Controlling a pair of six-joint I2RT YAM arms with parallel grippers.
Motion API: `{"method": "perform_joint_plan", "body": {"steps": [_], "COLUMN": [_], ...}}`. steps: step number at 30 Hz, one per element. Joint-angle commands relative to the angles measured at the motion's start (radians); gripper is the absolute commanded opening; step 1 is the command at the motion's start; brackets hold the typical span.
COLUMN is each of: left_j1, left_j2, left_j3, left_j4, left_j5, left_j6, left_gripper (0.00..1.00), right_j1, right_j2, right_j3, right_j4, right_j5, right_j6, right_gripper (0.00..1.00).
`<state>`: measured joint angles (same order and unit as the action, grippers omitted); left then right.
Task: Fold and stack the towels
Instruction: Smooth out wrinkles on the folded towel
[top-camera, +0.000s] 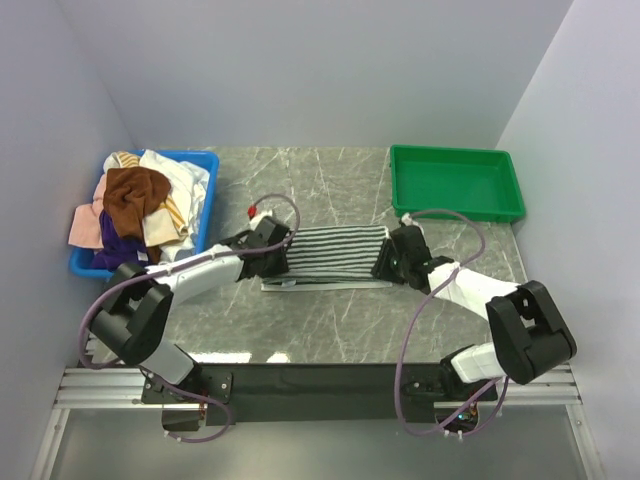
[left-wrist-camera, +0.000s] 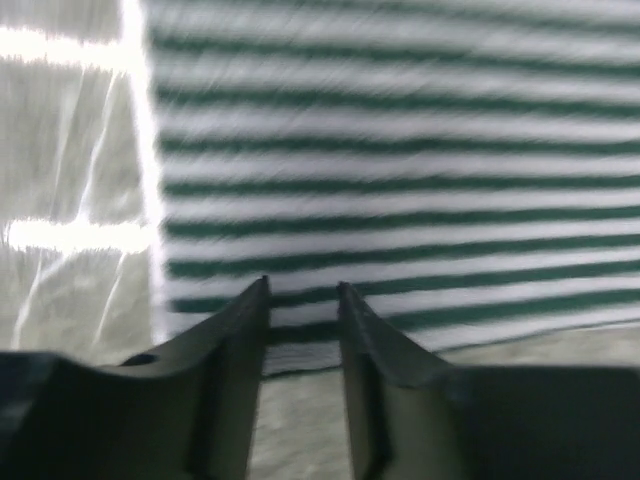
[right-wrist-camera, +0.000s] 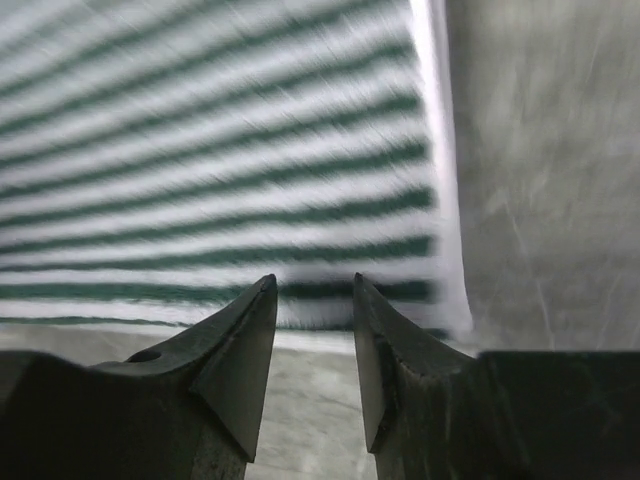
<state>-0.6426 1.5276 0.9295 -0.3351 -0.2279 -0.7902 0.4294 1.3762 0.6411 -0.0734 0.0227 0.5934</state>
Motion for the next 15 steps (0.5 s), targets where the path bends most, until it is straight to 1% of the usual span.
{"method": "perform_joint_plan", "body": {"steps": [1, 3, 4, 6, 10, 12, 15], "left_j1": [0.009, 0.027, 0.037, 0.072, 0.164, 0.19, 0.193], "left_j2": [0.009, 0.02, 0.02, 0.006, -0.027, -0.041, -0.052], "left_j3": [-0.095, -0.157, -0.176, -0.228, -0.294, -0.31, -0.298], "left_j4": [0.054, 0.07, 0.073, 0.084, 0.125, 0.133, 0.128], "left_j5": [0.013, 0.038, 0.048, 0.059, 0.104, 0.113, 0.105], "left_j6": [-0.063, -0.086, -0.09, -0.098, -0.098, -0.092, -0.08], "left_gripper": [0.36, 0.26, 0.23, 0.21, 0.23, 0.25, 0.29], "right_j1": [-0.024, -0.049, -0.057, -0.096, -0.156, -0.167, -0.169], "right_j2": [0.014, 0.014, 0.008, -0.009, -0.02, -0.02, -0.025], "right_j3": [-0.081, -0.115, -0.127, -0.161, -0.202, -0.213, -0.216], "right_j4": [0.072, 0.07, 0.072, 0.072, 0.102, 0.119, 0.138], "right_j5": [-0.087, -0.121, -0.13, -0.15, -0.191, -0.205, -0.236], "right_j6": [0.085, 0.094, 0.104, 0.117, 0.134, 0.137, 0.137], "right_gripper": [0.43, 0.43, 0.42, 0.42, 0.42, 0.42, 0.42]}}
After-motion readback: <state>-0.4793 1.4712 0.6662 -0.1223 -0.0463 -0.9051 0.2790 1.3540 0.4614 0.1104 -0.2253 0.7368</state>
